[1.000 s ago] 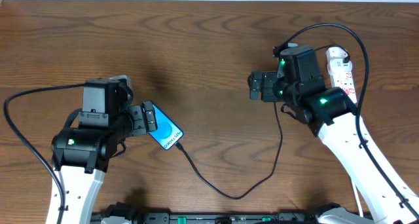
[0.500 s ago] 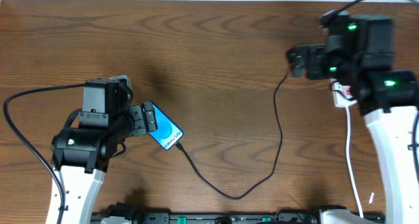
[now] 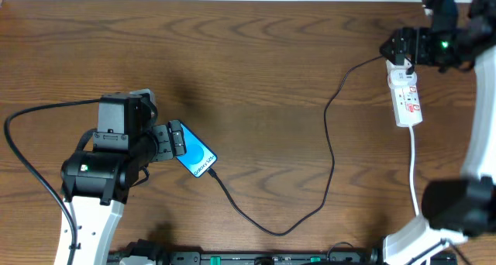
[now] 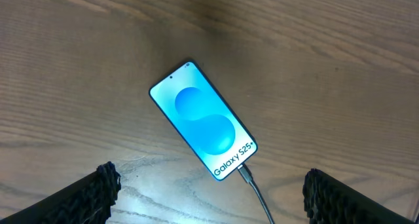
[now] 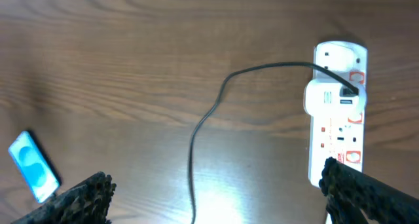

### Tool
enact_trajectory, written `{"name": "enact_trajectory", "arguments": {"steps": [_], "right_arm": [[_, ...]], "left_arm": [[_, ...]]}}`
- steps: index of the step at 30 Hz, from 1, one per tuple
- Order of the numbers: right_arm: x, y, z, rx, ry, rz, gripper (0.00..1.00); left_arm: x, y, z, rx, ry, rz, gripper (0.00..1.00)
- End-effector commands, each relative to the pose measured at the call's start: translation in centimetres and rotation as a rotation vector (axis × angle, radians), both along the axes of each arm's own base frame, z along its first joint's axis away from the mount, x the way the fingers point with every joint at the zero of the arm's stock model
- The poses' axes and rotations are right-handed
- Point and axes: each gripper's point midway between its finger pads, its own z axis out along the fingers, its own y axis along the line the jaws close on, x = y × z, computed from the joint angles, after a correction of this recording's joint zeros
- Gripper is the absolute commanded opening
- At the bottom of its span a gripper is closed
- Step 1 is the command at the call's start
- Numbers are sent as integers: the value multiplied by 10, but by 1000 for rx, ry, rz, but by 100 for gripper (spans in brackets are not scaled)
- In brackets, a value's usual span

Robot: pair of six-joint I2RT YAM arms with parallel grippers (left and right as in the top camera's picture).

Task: Plug charger to phone and switch on socket
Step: 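Move the right gripper over the power strip's orange switch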

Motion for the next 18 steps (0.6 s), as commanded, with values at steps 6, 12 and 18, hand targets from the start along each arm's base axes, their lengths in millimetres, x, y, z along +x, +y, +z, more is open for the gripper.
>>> {"name": "enact_trajectory", "arguments": {"steps": [6, 12, 18], "right_arm": [[23, -16, -64, -9, 129, 10, 99], [20, -43, -88, -140, 210, -50, 99], [18, -66, -99, -203, 236, -96, 99]], "left_arm": [[3, 1, 7, 16, -18, -8, 91], [3, 1, 7, 16, -18, -8, 92], [3, 1, 7, 16, -18, -8, 91]]}}
